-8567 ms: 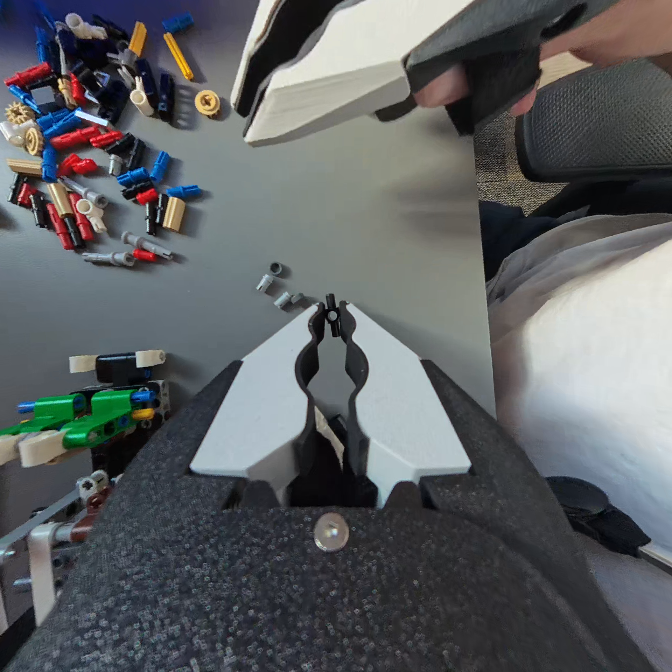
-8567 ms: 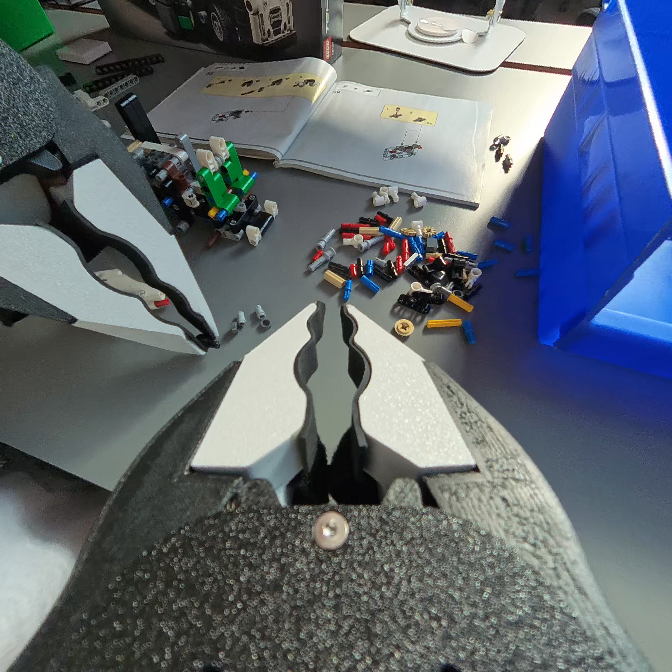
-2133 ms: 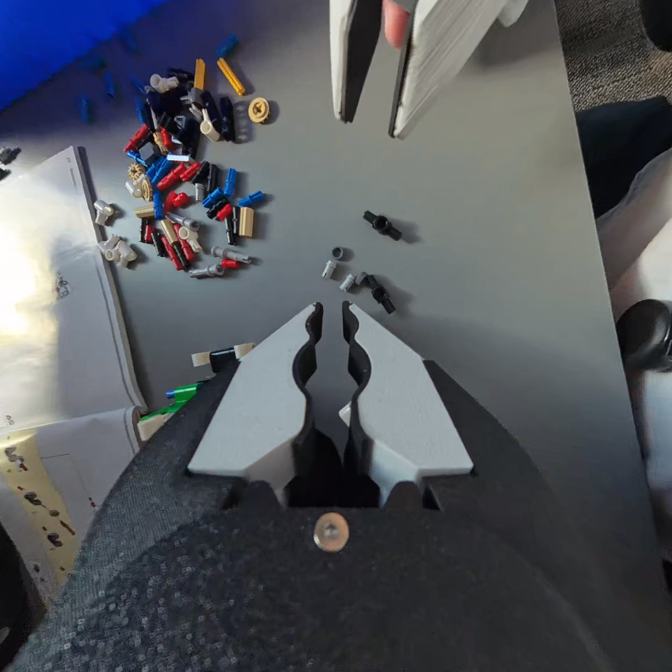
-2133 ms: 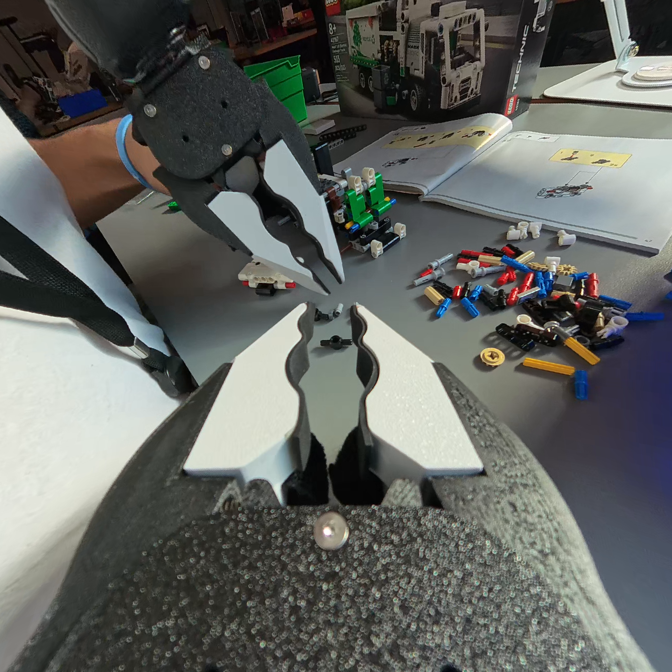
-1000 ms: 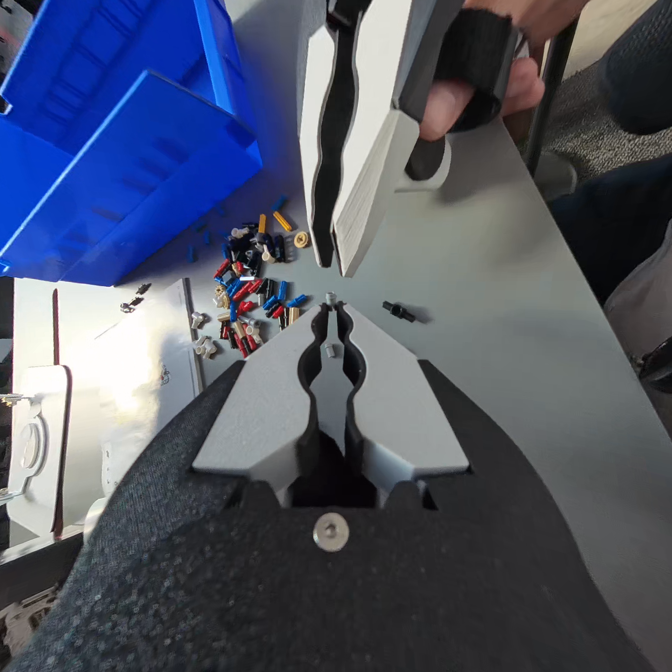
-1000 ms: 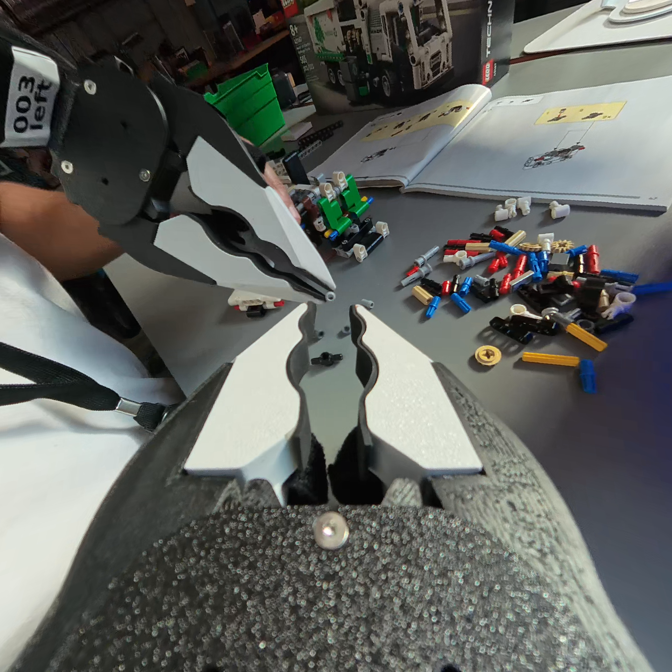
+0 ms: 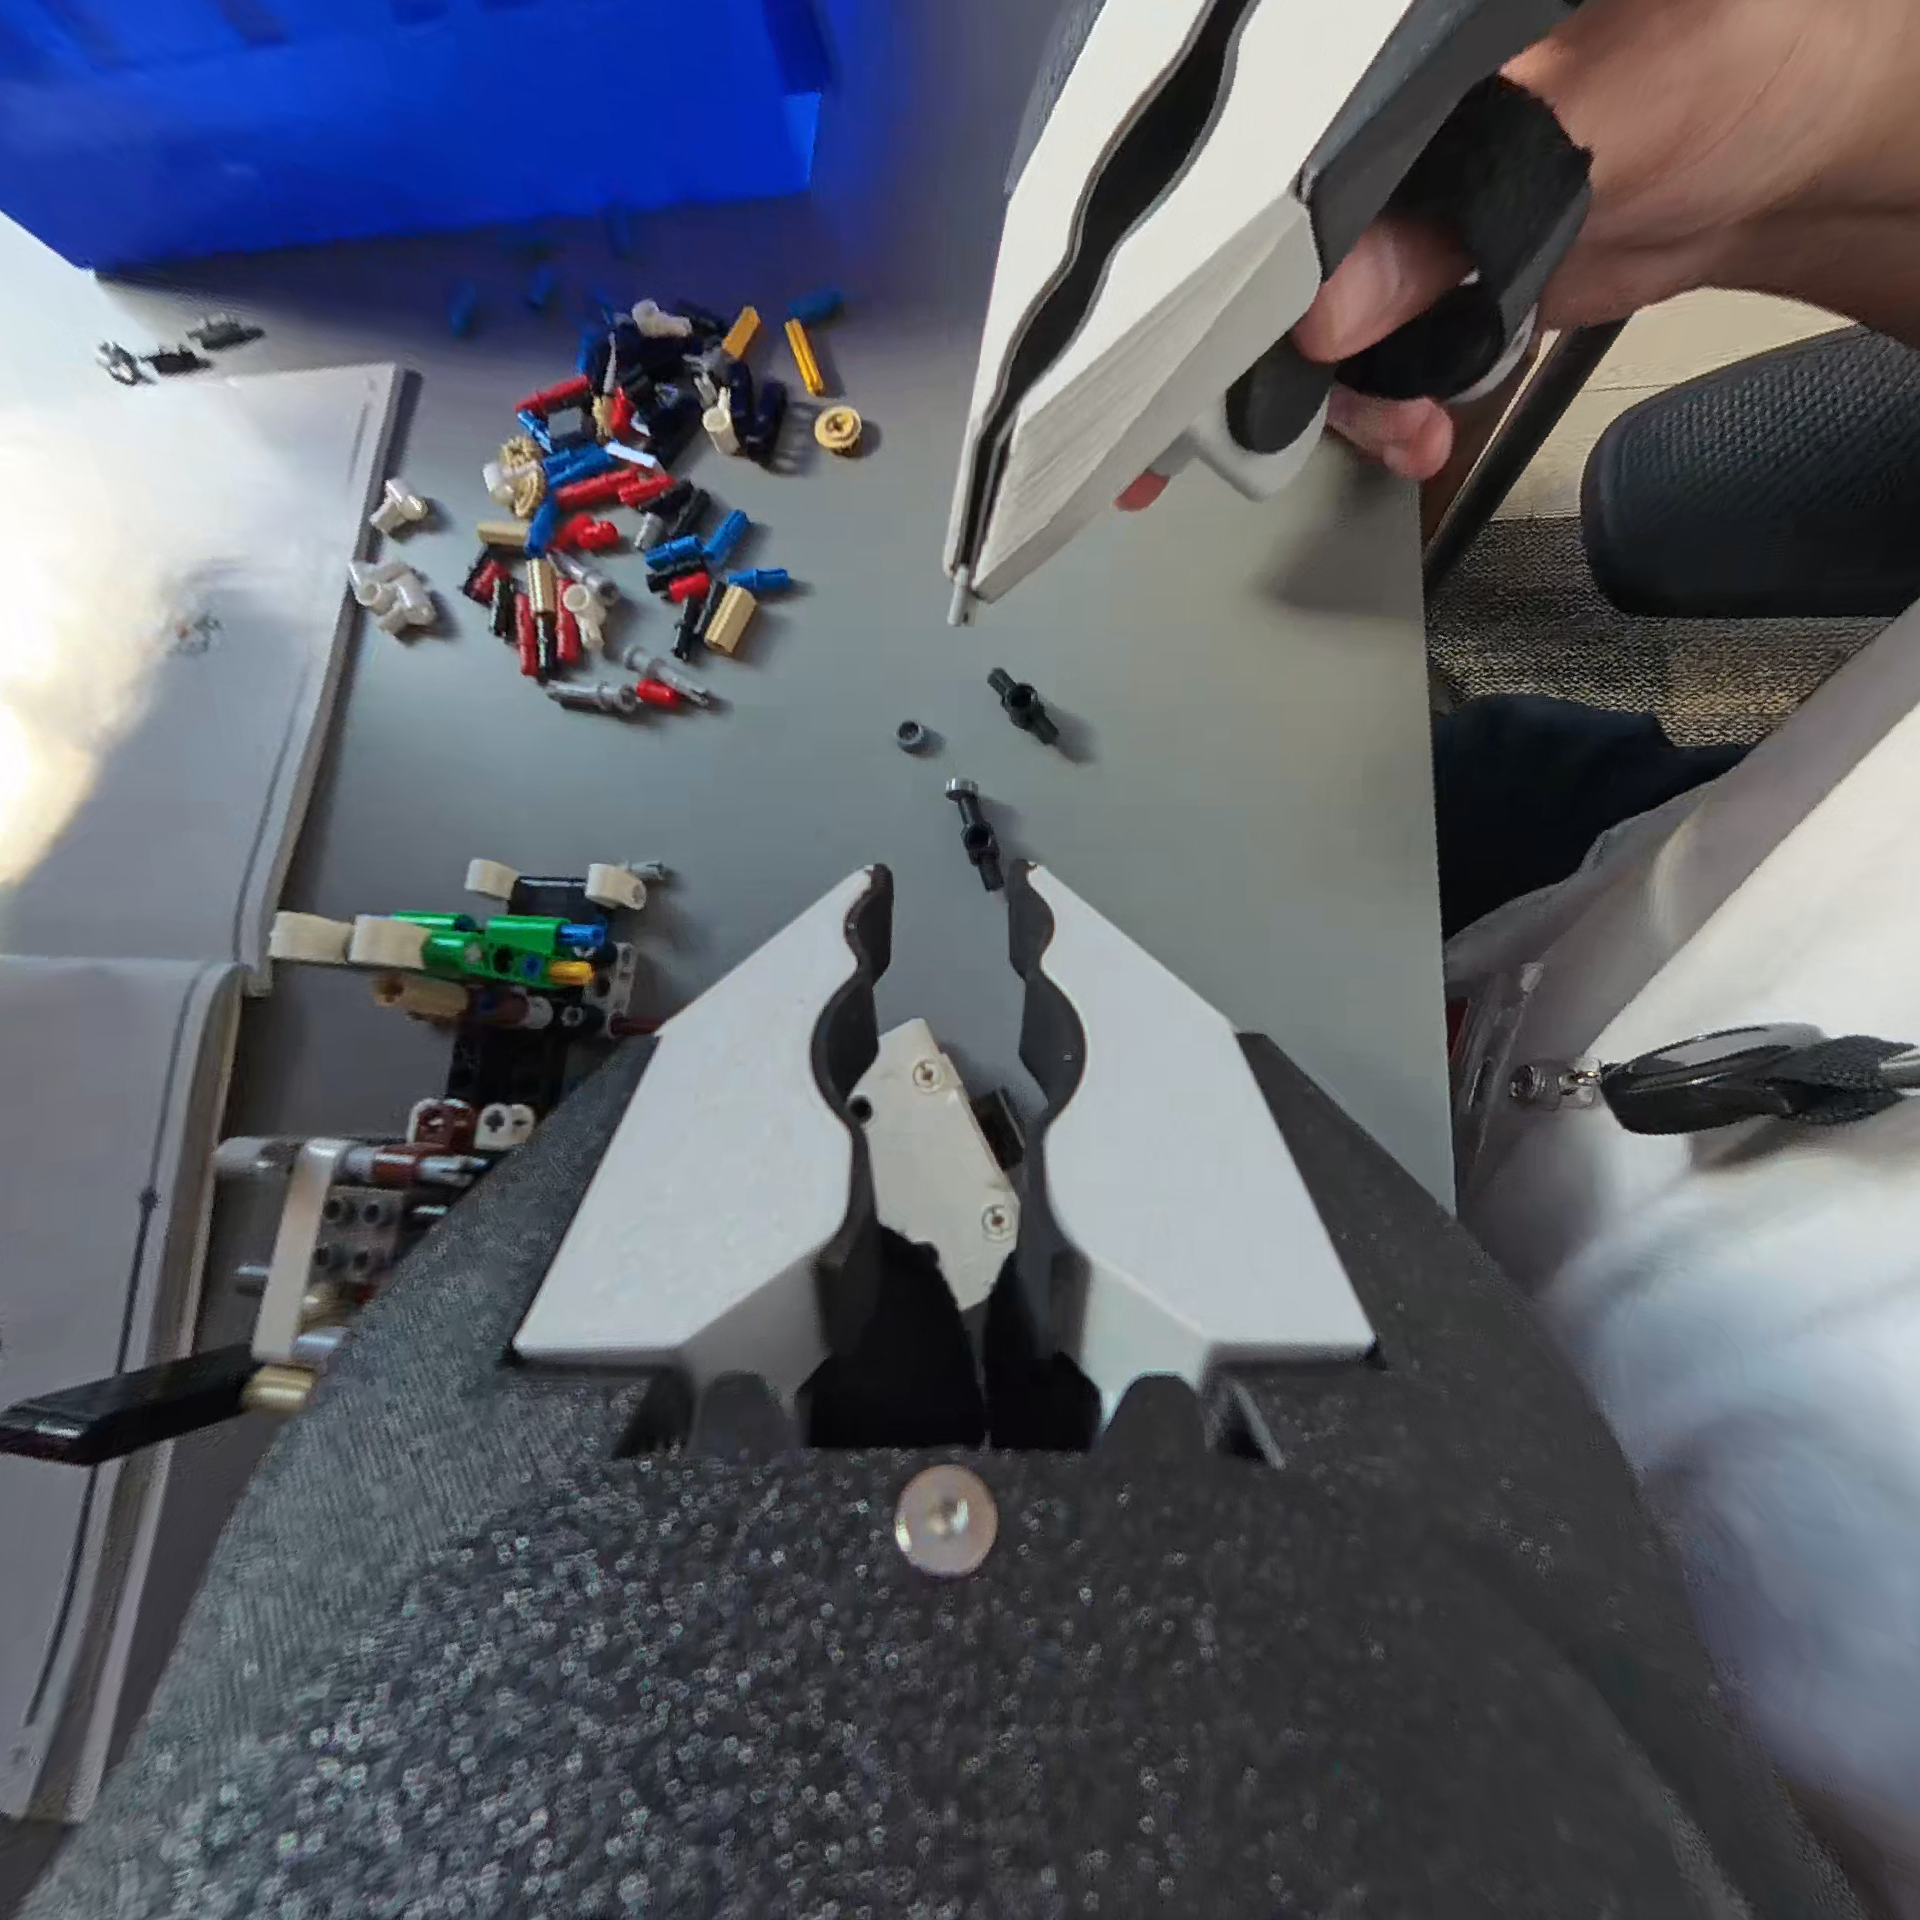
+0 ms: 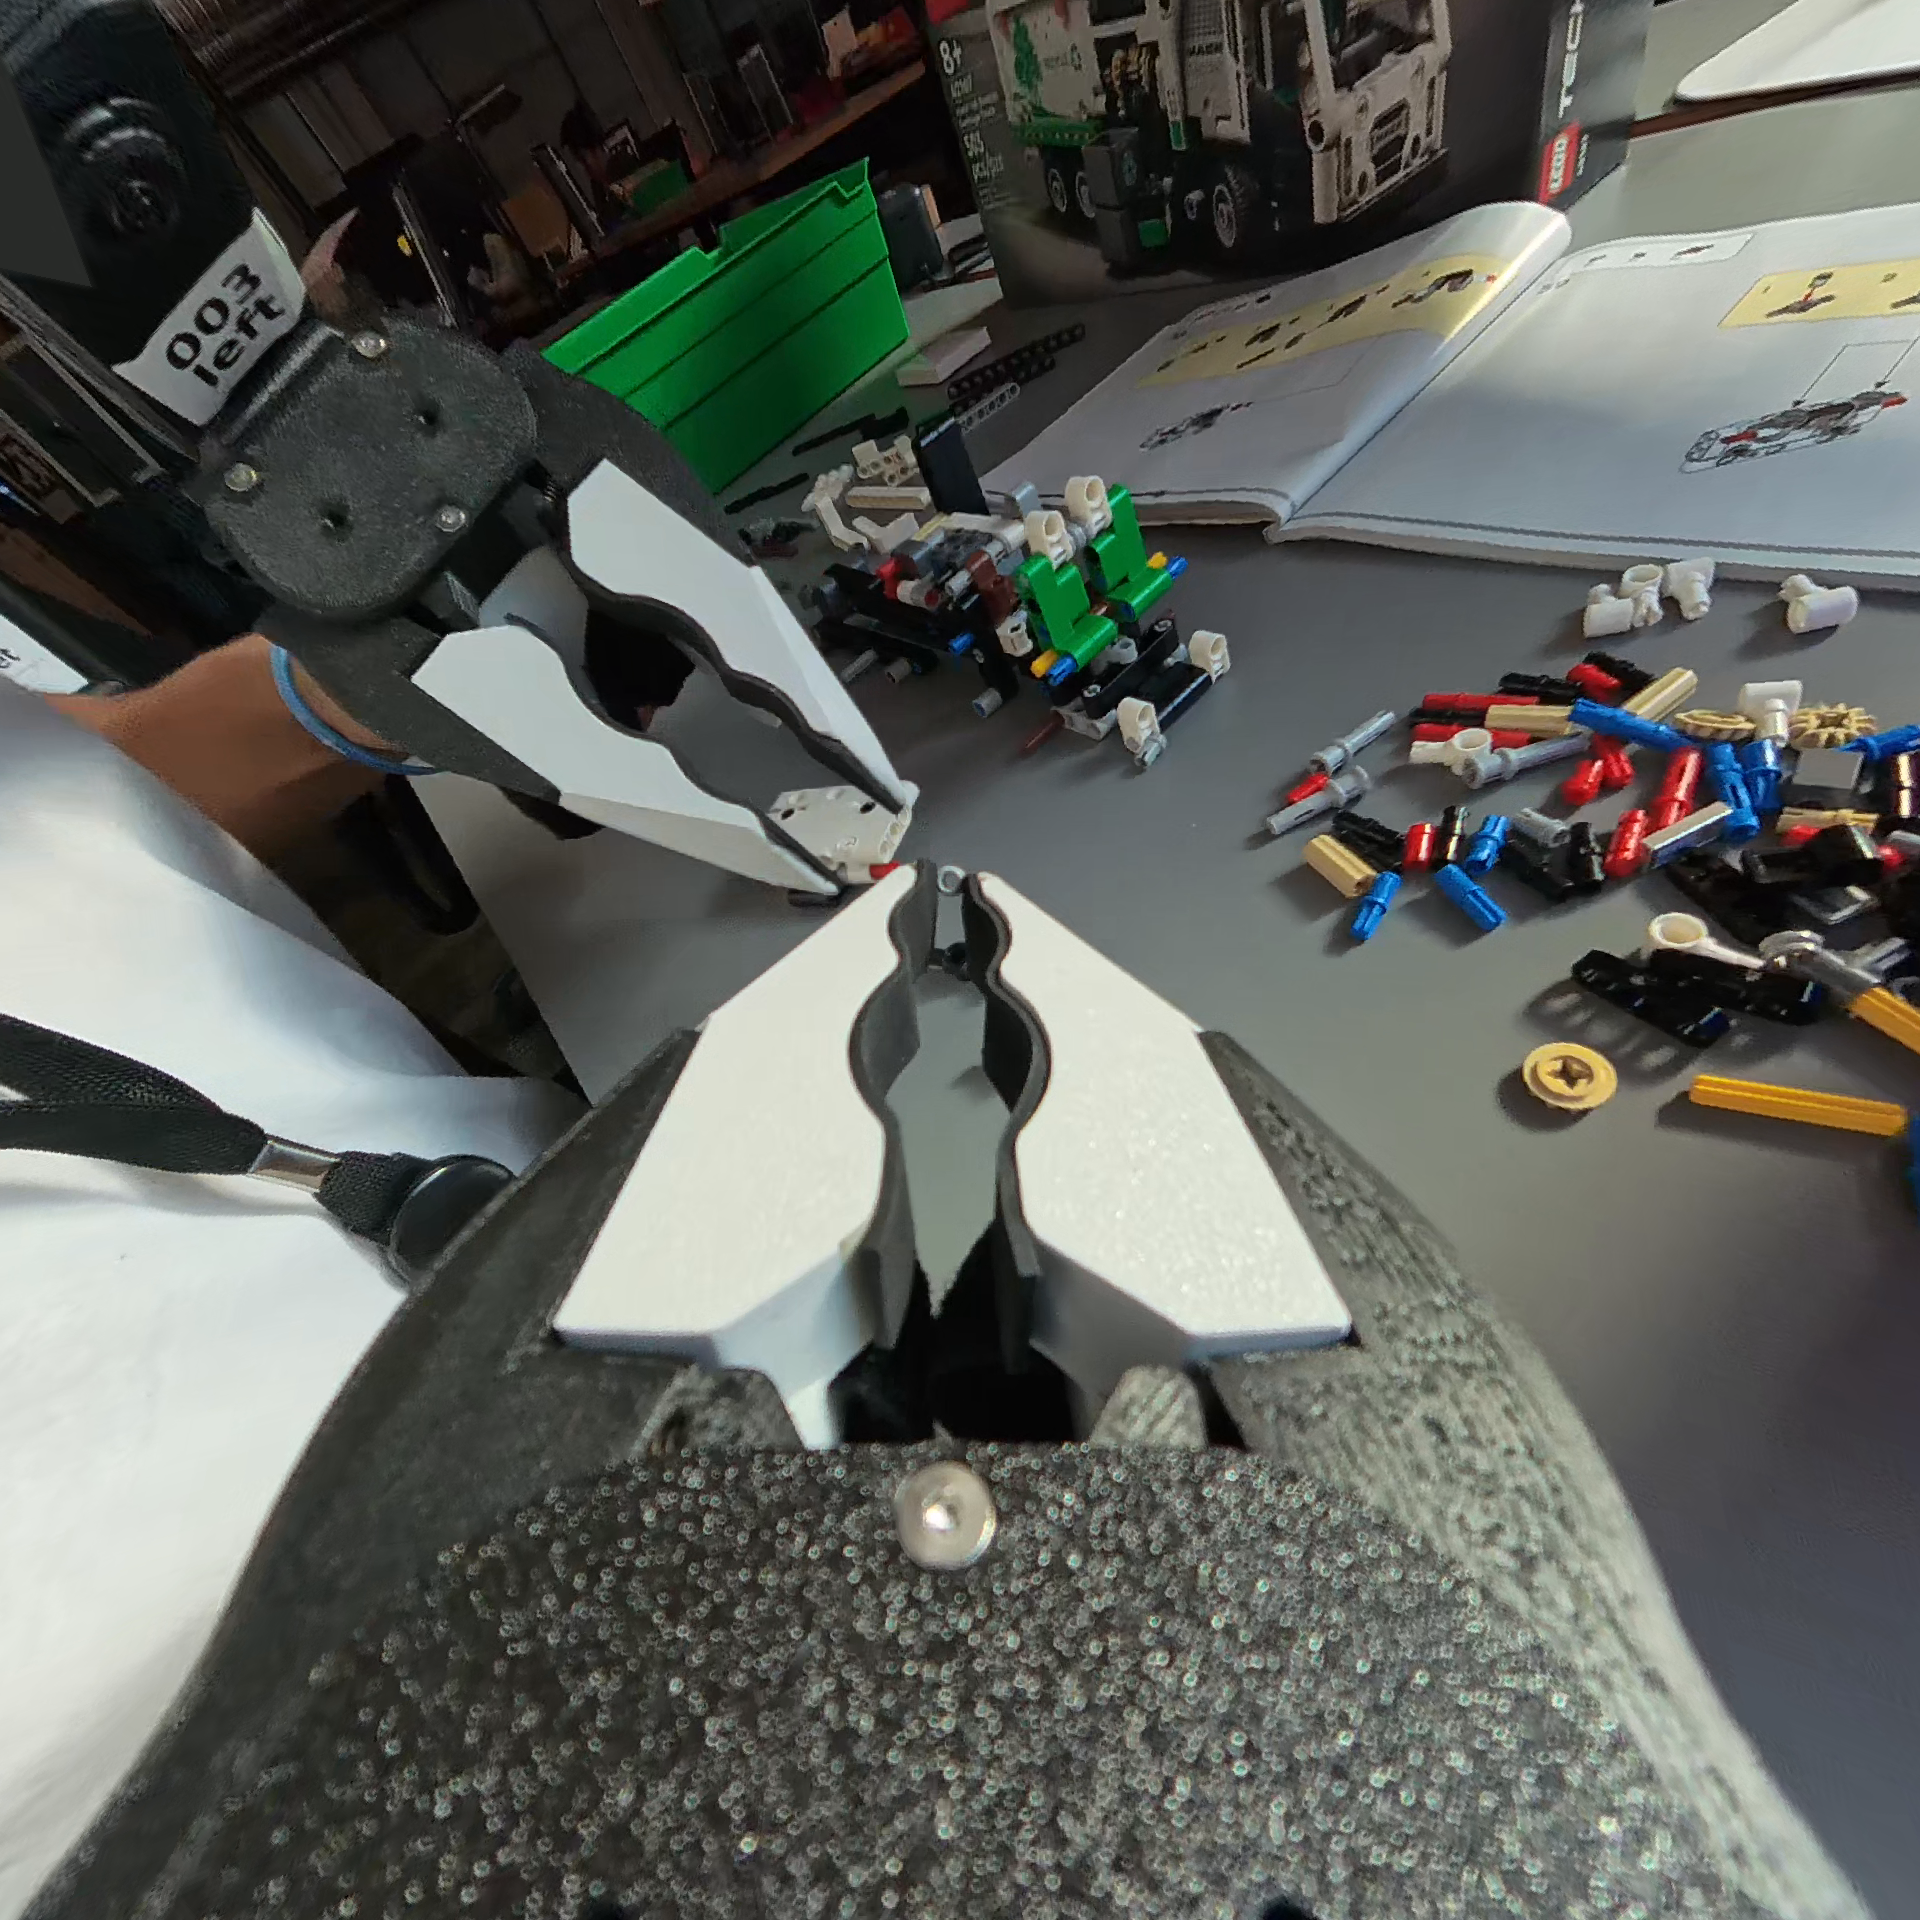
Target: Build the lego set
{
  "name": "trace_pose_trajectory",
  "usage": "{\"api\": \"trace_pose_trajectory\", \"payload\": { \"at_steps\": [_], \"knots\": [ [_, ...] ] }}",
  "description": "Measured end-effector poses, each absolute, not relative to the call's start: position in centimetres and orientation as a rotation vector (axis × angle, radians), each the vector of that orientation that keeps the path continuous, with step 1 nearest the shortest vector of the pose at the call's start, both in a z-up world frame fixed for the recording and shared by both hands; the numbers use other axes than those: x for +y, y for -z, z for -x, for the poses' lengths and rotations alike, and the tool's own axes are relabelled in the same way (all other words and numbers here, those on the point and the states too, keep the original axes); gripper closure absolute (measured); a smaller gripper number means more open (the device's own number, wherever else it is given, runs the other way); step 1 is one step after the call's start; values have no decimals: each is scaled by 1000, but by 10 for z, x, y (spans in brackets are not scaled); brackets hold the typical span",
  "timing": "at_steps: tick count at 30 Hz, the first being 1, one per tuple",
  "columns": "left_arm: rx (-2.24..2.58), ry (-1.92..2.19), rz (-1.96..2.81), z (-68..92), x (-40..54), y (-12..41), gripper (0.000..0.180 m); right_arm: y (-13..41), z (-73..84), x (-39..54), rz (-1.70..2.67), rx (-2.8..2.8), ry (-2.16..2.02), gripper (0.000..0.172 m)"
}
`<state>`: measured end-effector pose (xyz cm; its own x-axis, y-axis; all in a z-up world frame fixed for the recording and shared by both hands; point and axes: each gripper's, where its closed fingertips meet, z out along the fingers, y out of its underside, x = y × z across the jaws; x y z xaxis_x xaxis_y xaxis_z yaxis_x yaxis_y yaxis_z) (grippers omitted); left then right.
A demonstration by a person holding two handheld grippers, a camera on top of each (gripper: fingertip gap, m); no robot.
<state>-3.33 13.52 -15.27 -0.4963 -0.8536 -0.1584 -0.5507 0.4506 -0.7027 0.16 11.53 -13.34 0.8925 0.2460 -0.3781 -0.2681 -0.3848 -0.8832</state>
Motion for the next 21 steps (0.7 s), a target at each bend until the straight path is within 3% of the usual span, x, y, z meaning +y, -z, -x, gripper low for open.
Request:
{"api": "trace_pose_trajectory", "payload": {
  "at_steps": [21],
  "knots": [
    [2207, 678, 1420, 27, 128, 187, 161, 145, 3, 115, 1959, -21, -562, 168]
  ]
}}
